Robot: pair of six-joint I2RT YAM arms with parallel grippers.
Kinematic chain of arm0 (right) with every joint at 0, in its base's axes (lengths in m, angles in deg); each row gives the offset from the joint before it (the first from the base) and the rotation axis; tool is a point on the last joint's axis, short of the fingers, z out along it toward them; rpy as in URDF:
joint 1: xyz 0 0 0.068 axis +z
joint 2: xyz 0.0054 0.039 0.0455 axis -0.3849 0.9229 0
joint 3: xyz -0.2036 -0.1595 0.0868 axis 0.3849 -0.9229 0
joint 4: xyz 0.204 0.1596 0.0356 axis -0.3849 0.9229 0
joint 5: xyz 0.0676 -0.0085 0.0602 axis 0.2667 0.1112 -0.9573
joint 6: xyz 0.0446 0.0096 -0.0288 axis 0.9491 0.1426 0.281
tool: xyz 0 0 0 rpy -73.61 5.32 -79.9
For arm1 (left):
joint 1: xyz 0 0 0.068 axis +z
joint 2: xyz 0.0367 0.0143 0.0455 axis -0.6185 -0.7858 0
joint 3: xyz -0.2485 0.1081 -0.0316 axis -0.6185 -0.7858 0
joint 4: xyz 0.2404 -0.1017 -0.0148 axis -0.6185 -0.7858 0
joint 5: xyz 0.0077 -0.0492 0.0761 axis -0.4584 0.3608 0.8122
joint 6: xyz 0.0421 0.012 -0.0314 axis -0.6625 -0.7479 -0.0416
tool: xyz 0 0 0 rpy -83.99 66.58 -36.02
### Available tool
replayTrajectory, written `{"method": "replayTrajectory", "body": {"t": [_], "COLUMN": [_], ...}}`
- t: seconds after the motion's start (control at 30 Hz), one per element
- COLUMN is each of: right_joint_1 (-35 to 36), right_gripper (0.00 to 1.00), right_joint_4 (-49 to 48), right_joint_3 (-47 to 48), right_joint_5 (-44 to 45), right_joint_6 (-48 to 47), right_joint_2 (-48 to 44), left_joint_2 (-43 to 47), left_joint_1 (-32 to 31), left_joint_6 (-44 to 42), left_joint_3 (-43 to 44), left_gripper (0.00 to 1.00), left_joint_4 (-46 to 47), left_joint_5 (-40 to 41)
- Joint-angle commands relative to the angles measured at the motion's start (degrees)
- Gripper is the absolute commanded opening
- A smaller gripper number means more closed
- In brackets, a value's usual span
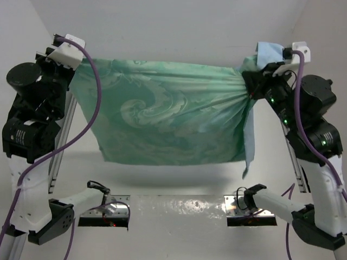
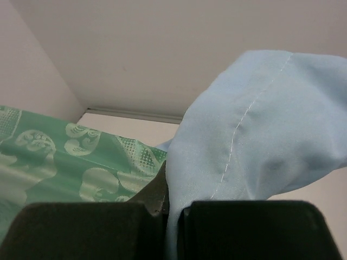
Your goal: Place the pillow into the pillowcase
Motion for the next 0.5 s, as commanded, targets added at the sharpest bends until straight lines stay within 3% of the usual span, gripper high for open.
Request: {"method": "replayTrajectory", "body": {"t": [0.0,0.13,0.27,0.33,0.4,0.43,0.47], "right_joint_1": [-0.46,-0.46,-0.64,-3.60,-8.44,-14.21,-16.96], "right_gripper": [0.00,0.00,0.00,0.00,0.00,0.06,0.19], "right_joint_4": [1.08,-3.12,-11.29,-15.16,-18.15,-18.77,-18.95], "right_joint_3": [-2.04,-15.57,-28.75,-29.48,-26.60,-25.02,-20.65], "right_joint_5": [0.91,3.55,5.20,5.57,3.29,2.68,2.76], "right_joint_6": [-0.54,3.23,4.56,4.65,7.36,9.20,12.87], "right_joint_2": [-2.76,-5.76,-0.68,8.27,19.51,23.56,27.60], "left_joint_2": [1.50,0.97,-4.90,-7.89,-16.66,-20.87,-31.27], "left_joint_1": [0.27,0.27,0.36,1.84,5.79,7.02,8.26], "left_joint_6": [-2.34,-1.99,-3.82,-6.20,-8.32,-8.32,-7.89], "left_joint_3": [-0.70,-9.23,-21.50,-29.67,-31.13,-27.56,-24.39], "left_gripper": [0.00,0.00,0.00,0.00,0.00,0.00,0.00], "left_joint_4": [3.45,5.91,11.96,21.61,30.33,31.48,31.92], "left_joint_5": [5.06,2.77,2.50,2.86,2.07,2.50,2.85]}}
